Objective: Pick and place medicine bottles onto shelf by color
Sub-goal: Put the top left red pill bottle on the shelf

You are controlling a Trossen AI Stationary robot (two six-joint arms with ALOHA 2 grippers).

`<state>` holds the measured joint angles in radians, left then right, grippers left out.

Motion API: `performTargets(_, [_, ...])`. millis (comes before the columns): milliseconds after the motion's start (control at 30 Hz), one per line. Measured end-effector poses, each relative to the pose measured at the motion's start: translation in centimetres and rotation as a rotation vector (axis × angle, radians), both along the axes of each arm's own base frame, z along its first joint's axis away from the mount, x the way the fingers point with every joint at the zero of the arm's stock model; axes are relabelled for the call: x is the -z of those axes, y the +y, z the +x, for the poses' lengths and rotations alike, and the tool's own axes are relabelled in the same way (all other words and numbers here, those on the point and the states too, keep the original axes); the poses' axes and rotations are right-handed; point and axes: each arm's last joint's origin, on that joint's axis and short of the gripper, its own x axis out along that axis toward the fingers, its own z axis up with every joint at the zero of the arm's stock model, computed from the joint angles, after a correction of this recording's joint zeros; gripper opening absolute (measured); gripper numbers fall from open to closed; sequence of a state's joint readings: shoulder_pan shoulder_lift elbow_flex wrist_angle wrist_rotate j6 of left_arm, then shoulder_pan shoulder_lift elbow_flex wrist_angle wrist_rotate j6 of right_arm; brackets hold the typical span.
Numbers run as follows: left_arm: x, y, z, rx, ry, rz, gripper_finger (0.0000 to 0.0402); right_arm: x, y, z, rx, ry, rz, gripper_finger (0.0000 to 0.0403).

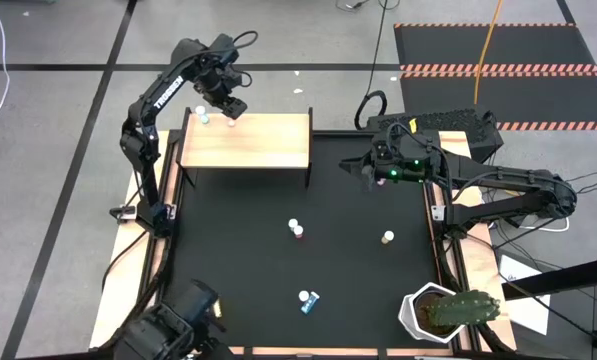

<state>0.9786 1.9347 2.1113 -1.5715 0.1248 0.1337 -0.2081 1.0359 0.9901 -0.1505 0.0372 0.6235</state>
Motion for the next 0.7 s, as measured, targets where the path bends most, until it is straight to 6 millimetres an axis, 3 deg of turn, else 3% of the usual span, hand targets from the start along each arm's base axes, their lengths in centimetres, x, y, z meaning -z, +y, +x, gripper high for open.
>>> performTargets(433, [0.0,-0.2,0.3,0.030,0.104,0.074,0.0246,0.1,0.1,0.0,-0.016,0.007,0.007,0.0073])
performTargets(700, [2.3,-0.3,0.5,0.083,0.153,0.014,0.0246,0.1,0.1,0.0,-0.017,0.010,0.008,0.0073])
